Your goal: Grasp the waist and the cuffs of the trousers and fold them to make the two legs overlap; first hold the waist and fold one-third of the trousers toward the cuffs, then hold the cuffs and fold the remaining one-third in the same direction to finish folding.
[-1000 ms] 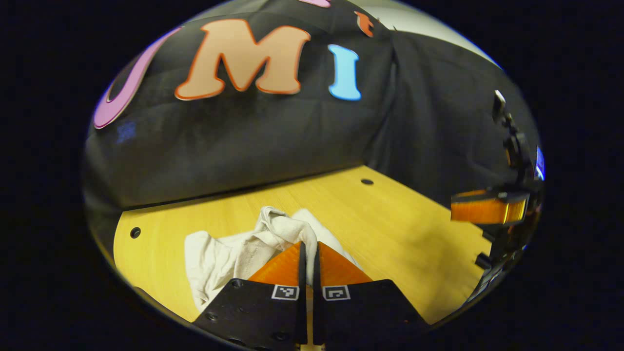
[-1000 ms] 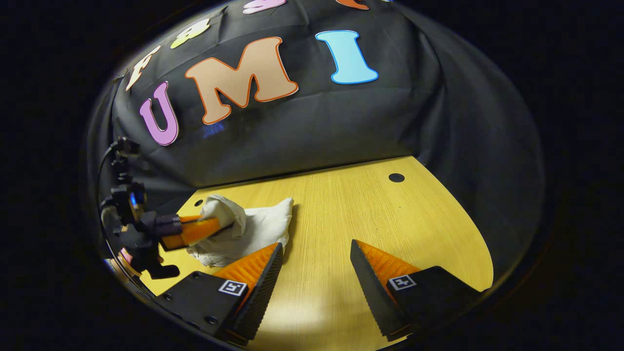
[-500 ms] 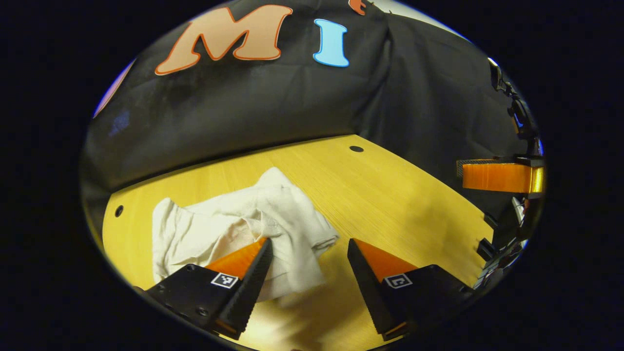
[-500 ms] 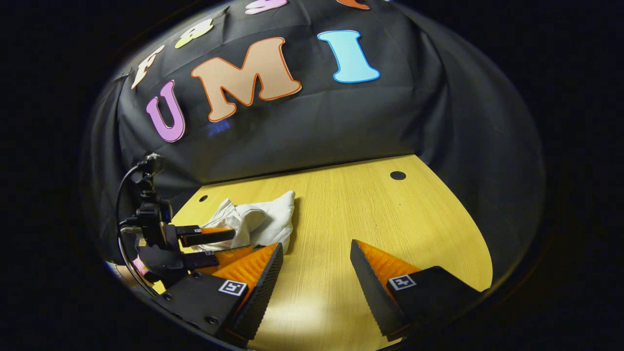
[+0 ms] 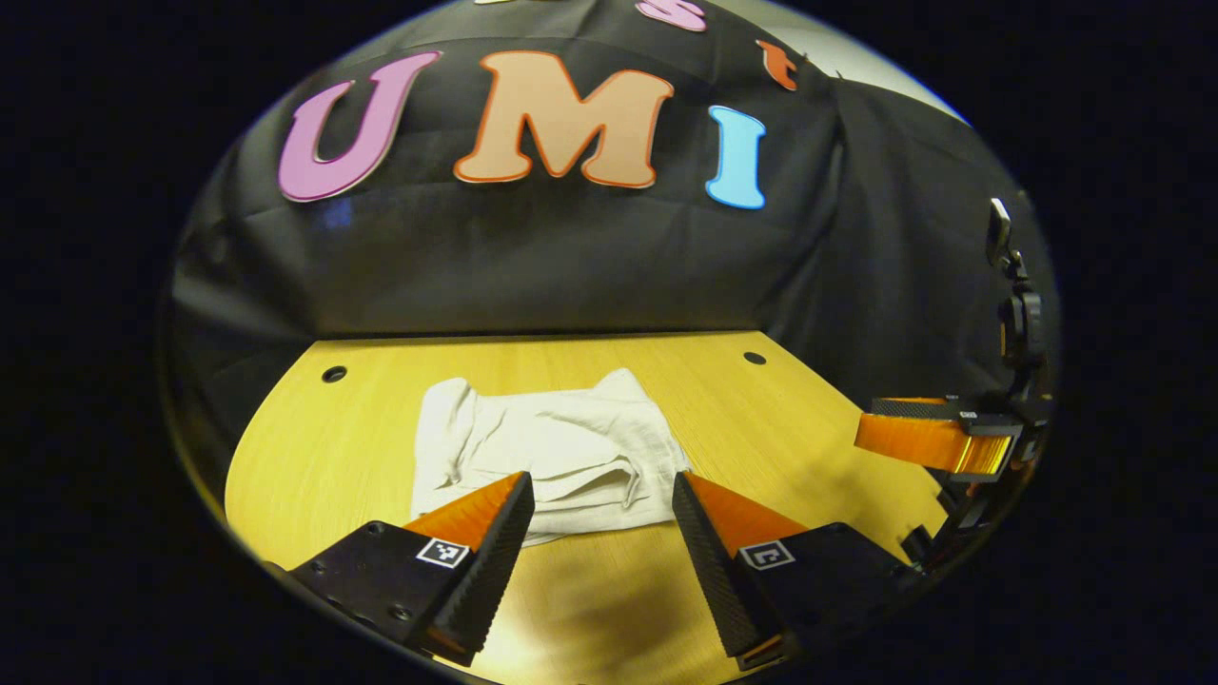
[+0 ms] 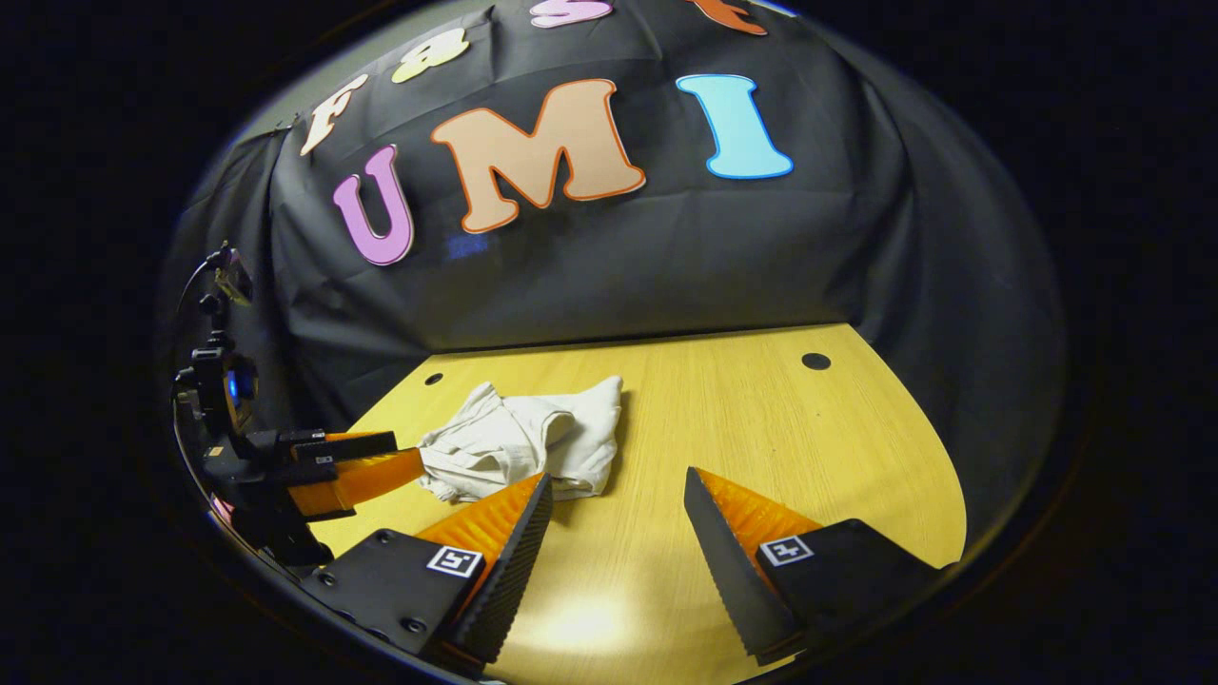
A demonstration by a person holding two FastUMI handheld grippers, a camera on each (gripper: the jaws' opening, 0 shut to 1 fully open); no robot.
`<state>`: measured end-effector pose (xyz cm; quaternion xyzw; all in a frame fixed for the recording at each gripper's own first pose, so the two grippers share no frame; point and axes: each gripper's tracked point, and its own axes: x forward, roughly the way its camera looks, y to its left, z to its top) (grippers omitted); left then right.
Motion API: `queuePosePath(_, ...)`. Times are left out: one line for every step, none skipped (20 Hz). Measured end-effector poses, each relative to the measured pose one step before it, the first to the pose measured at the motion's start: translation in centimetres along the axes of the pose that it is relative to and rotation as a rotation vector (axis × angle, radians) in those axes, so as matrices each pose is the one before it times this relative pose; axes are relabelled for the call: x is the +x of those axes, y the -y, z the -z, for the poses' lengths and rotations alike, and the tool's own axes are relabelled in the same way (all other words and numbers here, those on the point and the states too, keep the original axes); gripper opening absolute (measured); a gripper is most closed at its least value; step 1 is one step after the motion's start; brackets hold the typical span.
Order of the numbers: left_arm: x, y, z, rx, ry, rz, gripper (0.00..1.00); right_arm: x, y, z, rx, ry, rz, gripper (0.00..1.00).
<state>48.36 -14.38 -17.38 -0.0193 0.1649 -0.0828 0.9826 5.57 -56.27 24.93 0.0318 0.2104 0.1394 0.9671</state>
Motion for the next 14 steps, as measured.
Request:
queuePosePath(-0.975,-0.622,-0.126,-0.02314,0.0113,-0.01785,0.87,-0.345,-0.348,-0.299,0.00484,0.01175,-0.00967,0.91)
queuePosePath(-0.81,-0.5,-0.185,-0.02275,0.01531,-0.01431,0.87,-0.229,-0.344,-0.188,0.00698,0.01075,-0.00342,0.92)
queuePosePath(-0.829,-0.394,-0.301,-0.02192,0.01336,-0.01197,0.88,-0.338,-0.208,-0.285,0.00723,0.01105,-0.00307,0.94)
queuePosePath(-0.709,-0.586,-0.235,-0.01973,0.01096,-0.01247,0.88,-0.394,-0.194,-0.156,0.00843,0.00998,-0.00264,0.94)
queuePosePath(-0.626,-0.506,-0.211,-0.01672,0.00885,-0.01241,0.88,-0.344,-0.171,-0.223,0.00791,0.00703,-0.00279,0.94)
queuePosePath(-0.394,-0.306,-0.093,-0.01193,0.00826,-0.00681,0.87,-0.424,-0.193,-0.184,0.00373,0.00926,0.00069,0.94)
queuePosePath(-0.601,-0.383,-0.277,-0.00602,0.00856,-0.00678,0.88,-0.385,0.104,-0.229,-0.00073,0.01026,0.00664,0.94)
queuePosePath(-0.27,-0.456,-0.021,0.00156,0.00335,-0.00641,0.88,-0.309,-0.101,-0.234,0.00073,0.00857,0.00152,0.95)
queuePosePath(-0.025,-0.186,0.403,0.00872,-0.008,-0.00803,0.88,-0.269,-0.028,-0.108,0.00385,0.00452,0.00578,0.97)
queuePosePath(0.196,-0.021,0.466,0.00802,-0.01027,-0.00486,0.88,-0.406,-0.103,-0.045,0.00115,0.00549,-0.00146,0.96)
queuePosePath(-0.125,-0.049,0.21,0.00864,-0.00668,-0.00053,0.88,-0.142,-0.171,-0.086,0.00004,0.00608,-0.00238,0.96)
queuePosePath(-0.609,-0.245,0.27,0.00961,-0.00679,0.00206,0.88,-0.216,-0.093,-0.094,0.00319,0.00525,0.00003,0.96)
queuePosePath(-0.402,-0.042,0.289,0.00701,-0.00896,0.00016,0.88,-0.168,-0.251,-0.047,0.00403,0.00528,-0.00308,0.96)
queuePosePath(-0.429,0.218,0.472,0.00544,-0.01044,0.00321,0.88,-0.097,-0.156,-0.027,0.00338,0.00241,-0.00132,0.96)
